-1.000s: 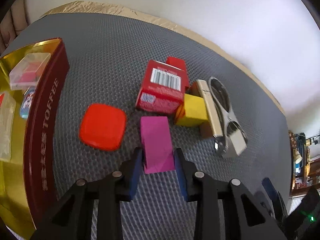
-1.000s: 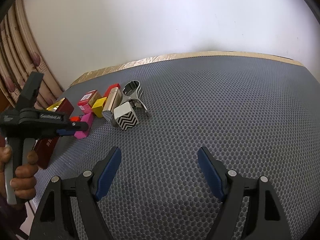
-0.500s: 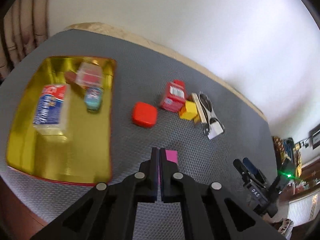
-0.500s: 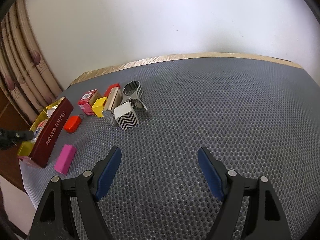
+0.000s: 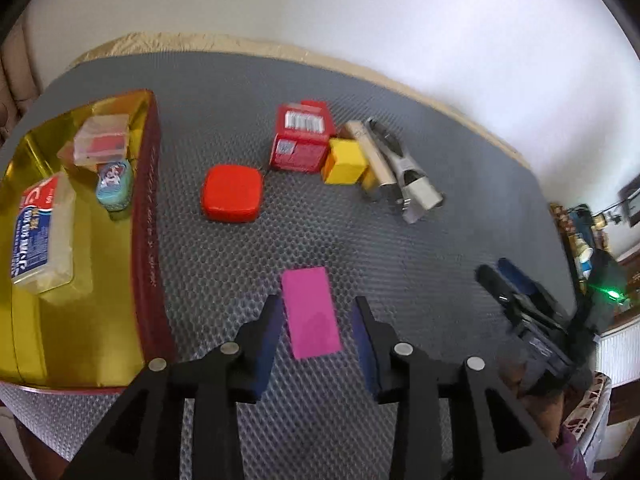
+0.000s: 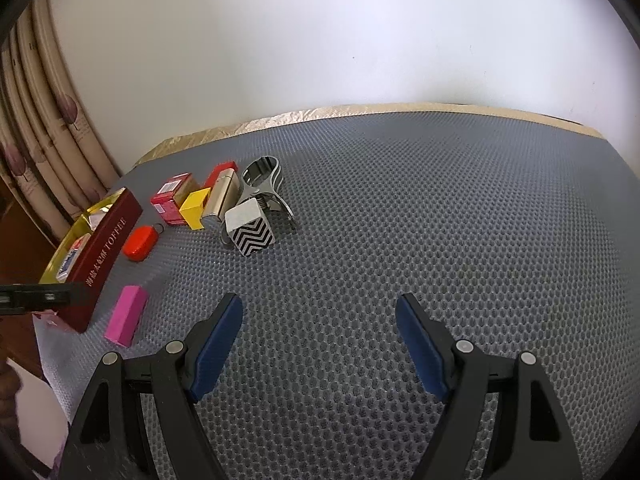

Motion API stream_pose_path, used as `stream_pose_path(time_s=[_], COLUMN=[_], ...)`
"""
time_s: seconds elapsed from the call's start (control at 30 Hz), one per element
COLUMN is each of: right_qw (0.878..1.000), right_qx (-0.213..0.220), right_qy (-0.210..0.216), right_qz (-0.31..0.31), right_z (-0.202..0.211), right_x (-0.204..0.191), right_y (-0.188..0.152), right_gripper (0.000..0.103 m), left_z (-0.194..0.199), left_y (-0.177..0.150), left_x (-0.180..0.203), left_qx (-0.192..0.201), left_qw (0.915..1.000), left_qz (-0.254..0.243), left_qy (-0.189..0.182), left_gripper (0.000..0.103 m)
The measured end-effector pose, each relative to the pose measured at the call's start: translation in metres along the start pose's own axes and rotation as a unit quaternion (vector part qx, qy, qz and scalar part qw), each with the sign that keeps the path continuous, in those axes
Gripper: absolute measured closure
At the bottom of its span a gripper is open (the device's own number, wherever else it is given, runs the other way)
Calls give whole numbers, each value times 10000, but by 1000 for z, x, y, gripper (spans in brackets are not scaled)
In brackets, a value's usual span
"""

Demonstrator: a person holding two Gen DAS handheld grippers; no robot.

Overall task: Organize rigid objects
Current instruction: 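Grasp the pink eraser with the left gripper and lift it, then carry the pink eraser over the tin while the right gripper grasps the red rounded case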

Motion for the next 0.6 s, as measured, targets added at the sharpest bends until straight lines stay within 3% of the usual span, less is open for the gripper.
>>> stream_pose_path(time_s=[0.3, 0.4, 0.43, 0.6], right_qw=[9998, 9998, 9998, 9999], right_qx=[30, 20, -5, -35], right_qy=[177, 182, 185, 145], right_qz=[8, -2, -2, -17], right_z=[3, 3, 2, 1], right_x=[-1, -1, -1, -1], right_y=[-1, -1, -1, -1], right_gripper=[26, 26, 26, 26], left_z=[-41, -42, -42, -24], left_y=[0, -1, -1, -8], left_x=[1, 5, 4, -2], left_qx=[-484, -412, -398, -186], left_qw=[9986, 9986, 9988, 9997], left_qz=[23, -129, -106, 45], left_qy=[210, 290, 277, 163], left_gripper=[65, 64, 71, 72])
Point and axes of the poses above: each gripper's, at about its wrist camera, not at the fingertips, and z roughly against the way its jaws point, x to its right, y to its top, the point moved 4 cm from there along -z, roughly the way its jaws point, and after that the axes turned 5 degrees about -y, right-handed, at the moved point
